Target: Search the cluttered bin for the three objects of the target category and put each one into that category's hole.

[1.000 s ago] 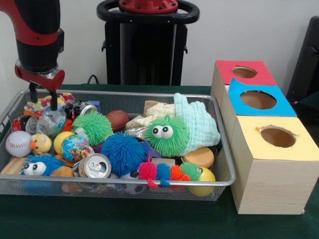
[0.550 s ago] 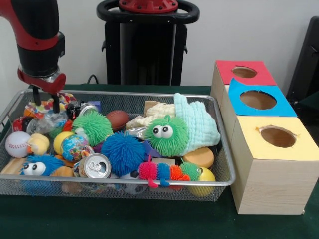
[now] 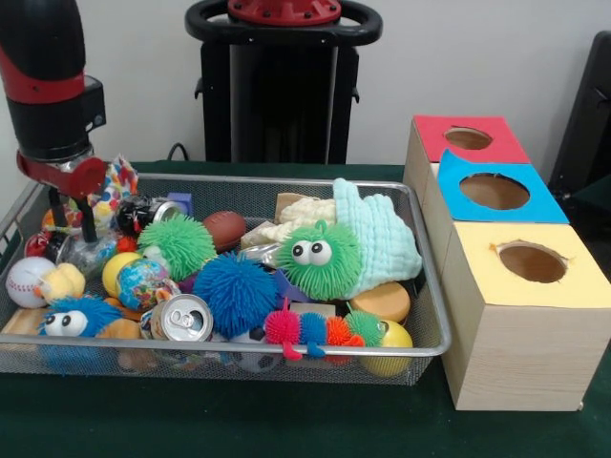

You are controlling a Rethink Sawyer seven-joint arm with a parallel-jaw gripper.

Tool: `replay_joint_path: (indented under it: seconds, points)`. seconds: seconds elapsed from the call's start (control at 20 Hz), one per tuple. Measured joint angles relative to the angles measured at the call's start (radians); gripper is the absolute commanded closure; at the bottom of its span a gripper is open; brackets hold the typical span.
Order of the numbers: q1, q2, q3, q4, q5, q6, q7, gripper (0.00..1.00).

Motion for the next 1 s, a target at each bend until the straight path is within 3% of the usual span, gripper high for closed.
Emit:
replay_joint_path:
  seconds: [0.55,1.0]
  points:
    - [-0.226,0.038,0.222,0.108,0.057,-0.052,0.0,0.0]
    - [-0.324,0.088,0.306,0.149,0.06,-0.052,0.0,0.0]
